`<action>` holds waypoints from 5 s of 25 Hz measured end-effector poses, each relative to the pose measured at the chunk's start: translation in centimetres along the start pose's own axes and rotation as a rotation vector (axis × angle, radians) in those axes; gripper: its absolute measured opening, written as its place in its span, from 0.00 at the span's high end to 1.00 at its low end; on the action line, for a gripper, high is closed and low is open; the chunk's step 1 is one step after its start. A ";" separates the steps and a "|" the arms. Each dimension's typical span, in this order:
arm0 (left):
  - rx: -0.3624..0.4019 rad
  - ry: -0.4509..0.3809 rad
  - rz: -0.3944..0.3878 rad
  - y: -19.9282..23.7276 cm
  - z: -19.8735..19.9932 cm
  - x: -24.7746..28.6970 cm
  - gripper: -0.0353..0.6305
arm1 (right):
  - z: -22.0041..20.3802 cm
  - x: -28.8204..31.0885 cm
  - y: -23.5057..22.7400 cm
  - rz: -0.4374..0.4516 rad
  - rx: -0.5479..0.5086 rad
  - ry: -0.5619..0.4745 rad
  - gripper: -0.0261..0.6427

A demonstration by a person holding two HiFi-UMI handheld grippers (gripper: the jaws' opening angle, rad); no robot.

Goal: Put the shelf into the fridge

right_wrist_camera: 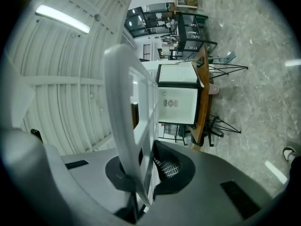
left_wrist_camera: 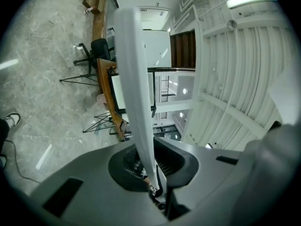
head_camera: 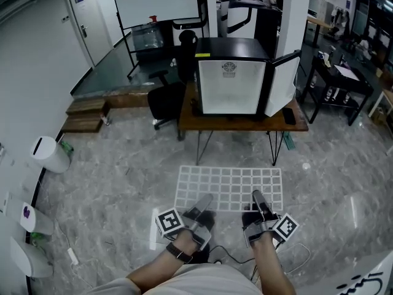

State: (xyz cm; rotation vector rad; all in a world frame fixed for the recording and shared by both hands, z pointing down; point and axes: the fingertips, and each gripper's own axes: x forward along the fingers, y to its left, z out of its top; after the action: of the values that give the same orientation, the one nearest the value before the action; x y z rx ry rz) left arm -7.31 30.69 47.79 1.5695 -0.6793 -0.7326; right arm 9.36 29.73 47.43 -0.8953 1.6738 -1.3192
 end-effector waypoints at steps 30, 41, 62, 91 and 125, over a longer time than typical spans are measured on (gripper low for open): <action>-0.021 0.094 -0.046 3.9 20.9 22.1 0.90 | 9.4 27.3 -6.3 -0.030 -0.032 -0.068 0.90; -0.012 0.027 -0.022 6.2 25.2 33.8 0.90 | 18.3 37.4 -10.6 -0.025 -0.007 0.015 0.90; 0.001 -0.022 0.004 12.4 29.3 42.8 0.90 | 23.9 45.1 -18.6 -0.093 0.047 0.130 0.90; -0.064 0.041 0.050 16.3 33.7 47.9 0.90 | 26.1 50.6 -22.4 -0.128 0.068 0.064 0.90; 0.004 0.002 0.084 17.8 39.7 53.8 0.90 | 29.2 58.7 -24.7 -0.151 0.063 -0.027 0.90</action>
State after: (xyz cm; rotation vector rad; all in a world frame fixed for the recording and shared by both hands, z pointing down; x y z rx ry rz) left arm -4.63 -37.66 57.91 1.5358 -0.7411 -0.6682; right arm 12.12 -39.46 58.15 -1.0142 1.5597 -1.4463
